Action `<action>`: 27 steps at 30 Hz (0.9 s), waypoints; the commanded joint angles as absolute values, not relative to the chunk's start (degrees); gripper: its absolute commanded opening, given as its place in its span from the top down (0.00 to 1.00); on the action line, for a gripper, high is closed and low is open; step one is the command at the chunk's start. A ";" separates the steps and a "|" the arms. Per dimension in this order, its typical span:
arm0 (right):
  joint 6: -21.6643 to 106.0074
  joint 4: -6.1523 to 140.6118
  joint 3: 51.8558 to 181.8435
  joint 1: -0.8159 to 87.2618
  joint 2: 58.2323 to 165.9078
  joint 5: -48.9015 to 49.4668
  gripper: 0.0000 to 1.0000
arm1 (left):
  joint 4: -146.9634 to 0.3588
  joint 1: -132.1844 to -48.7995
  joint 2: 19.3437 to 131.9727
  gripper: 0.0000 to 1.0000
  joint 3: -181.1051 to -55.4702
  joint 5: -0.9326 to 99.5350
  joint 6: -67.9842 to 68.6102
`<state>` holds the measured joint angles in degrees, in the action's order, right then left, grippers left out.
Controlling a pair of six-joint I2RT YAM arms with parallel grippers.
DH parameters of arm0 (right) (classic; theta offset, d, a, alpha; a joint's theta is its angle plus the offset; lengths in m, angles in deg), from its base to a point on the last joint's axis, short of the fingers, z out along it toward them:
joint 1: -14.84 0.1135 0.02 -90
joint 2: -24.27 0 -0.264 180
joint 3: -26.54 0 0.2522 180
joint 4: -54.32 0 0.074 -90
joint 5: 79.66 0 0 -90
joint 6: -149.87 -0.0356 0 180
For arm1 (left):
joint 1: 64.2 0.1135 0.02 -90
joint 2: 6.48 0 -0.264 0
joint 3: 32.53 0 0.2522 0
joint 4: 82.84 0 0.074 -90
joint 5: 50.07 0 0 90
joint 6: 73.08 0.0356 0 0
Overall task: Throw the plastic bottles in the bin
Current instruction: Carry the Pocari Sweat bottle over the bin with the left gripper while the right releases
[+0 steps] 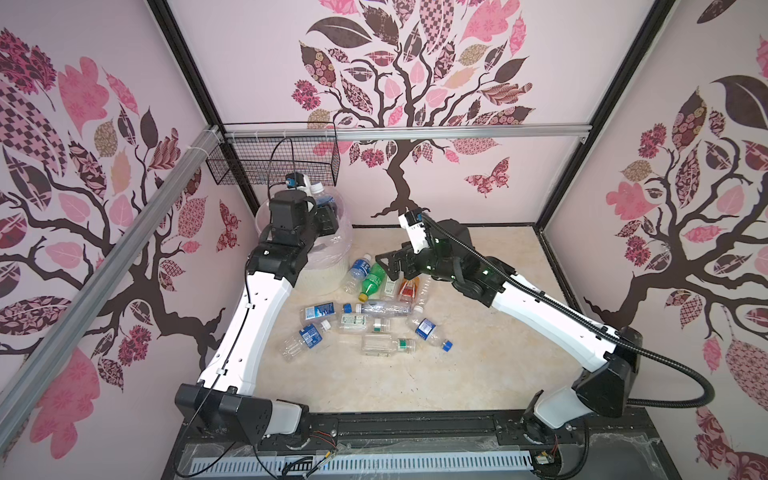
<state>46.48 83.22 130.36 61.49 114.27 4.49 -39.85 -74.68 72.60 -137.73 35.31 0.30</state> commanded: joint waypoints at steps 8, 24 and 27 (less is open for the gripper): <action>46.84 88.26 145.36 63.49 123.11 4.23 0.00 | -45.91 -73.20 73.19 0.49 -148.22 26.35 10.47; 46.98 87.47 145.69 63.44 123.47 5.15 0.00 | -43.75 -68.73 83.91 0.44 -152.14 26.34 11.43; 46.68 86.86 143.27 63.49 122.00 5.62 0.00 | -39.21 -67.32 87.81 0.31 -153.07 26.07 8.68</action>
<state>47.01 87.08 144.59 63.42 123.27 4.69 -45.88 -68.78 83.90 -153.86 25.60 12.12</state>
